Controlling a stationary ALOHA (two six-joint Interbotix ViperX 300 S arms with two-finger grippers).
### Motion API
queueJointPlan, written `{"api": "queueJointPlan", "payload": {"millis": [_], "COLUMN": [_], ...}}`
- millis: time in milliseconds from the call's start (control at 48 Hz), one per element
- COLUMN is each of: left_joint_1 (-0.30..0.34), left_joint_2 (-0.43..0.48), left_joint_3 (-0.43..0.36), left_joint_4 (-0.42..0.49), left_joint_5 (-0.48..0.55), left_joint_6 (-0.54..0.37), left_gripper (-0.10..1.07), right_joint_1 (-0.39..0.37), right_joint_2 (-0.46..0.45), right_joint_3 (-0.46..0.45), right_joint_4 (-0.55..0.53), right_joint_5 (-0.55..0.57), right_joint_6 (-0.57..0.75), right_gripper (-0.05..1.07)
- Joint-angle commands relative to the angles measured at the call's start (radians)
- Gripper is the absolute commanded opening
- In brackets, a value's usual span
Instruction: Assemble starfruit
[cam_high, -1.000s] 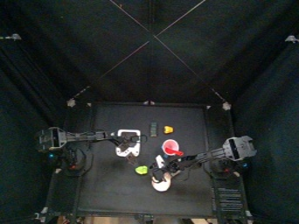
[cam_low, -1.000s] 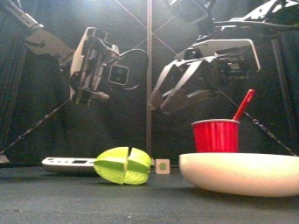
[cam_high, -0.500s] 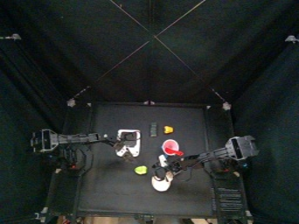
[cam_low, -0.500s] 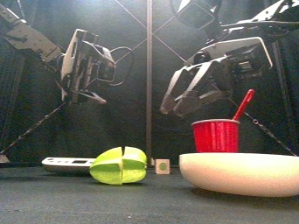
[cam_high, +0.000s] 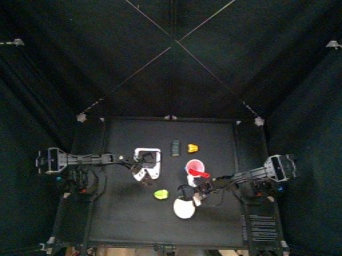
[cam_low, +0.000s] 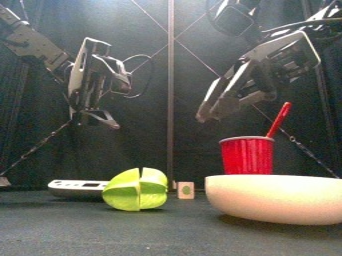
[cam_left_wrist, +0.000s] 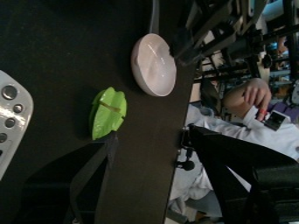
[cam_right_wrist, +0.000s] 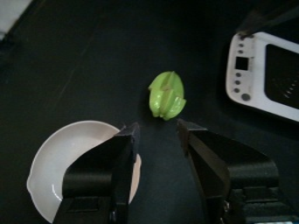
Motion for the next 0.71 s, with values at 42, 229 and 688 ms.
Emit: {"api": "queueJointPlan", "payload": {"millis": [42,229,688], "left_joint_1": [-0.02,-0.057,-0.172], "left_joint_2": [-0.003,-0.005,0.032], "left_joint_3": [-0.008,-0.003,-0.003], "left_joint_4": [0.006,0.048,0.095], "left_joint_5": [-0.025,-0.1,-0.339], "left_joint_6": [0.005,0.005,0.003], "left_gripper": [0.98,0.98,0.98], "right_joint_1": [-0.025,-0.043,-0.038], "right_joint_2": [-0.1,-0.196,-0.316], "right_joint_3": [0.031,0.08,0.164], "right_joint_4": [0.025,0.061,0.106], "right_joint_5": [-0.11,-0.186,-0.195], "right_joint_6": [-0.003,0.003,0.006], "right_gripper": [0.78,0.78,0.78]}}
